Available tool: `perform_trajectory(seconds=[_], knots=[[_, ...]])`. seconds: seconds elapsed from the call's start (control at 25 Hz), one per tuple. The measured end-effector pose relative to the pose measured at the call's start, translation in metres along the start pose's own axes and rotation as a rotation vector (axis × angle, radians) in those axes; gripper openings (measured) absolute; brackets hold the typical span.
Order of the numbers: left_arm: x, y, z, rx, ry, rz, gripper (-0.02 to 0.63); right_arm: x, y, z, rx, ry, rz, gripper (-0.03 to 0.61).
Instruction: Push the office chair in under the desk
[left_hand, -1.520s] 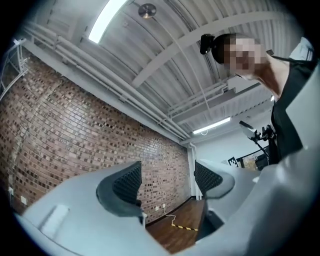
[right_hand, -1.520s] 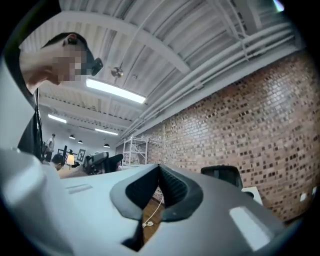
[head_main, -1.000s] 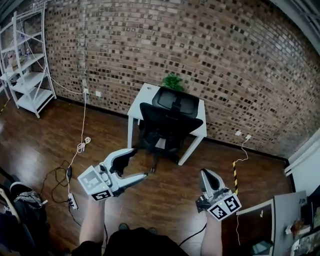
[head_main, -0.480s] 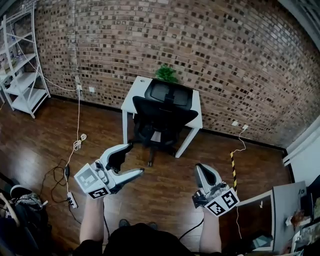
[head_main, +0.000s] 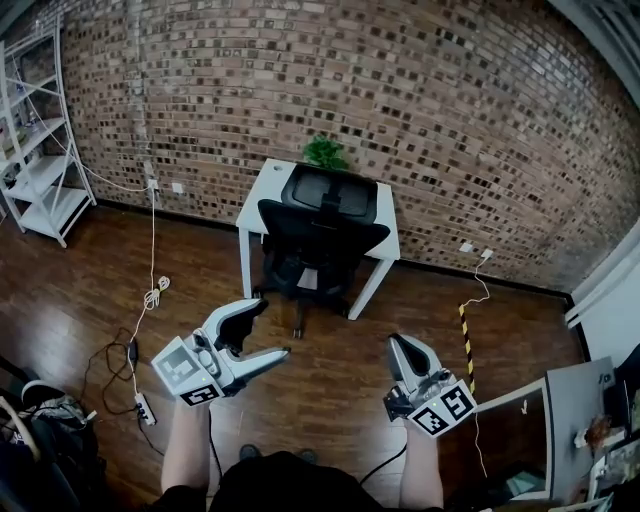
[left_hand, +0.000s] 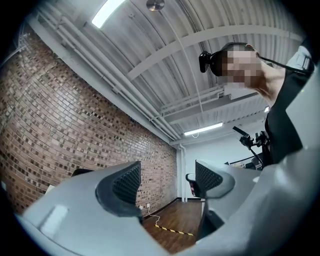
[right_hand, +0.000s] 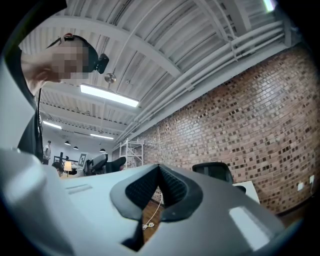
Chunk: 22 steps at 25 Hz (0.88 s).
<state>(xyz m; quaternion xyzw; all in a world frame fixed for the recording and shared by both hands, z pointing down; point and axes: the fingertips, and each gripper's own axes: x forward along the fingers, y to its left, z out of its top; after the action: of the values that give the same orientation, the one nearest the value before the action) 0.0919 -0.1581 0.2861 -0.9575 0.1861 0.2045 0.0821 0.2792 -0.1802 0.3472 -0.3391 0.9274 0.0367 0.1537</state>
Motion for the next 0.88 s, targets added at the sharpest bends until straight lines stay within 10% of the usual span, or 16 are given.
perform_trajectory(seconds=[0.88], knots=[[0.007,-0.005,-0.009,-0.009,0.010,0.013,0.434,-0.009,-0.001,-0.001,-0.015,0.023,0.016,0.003]])
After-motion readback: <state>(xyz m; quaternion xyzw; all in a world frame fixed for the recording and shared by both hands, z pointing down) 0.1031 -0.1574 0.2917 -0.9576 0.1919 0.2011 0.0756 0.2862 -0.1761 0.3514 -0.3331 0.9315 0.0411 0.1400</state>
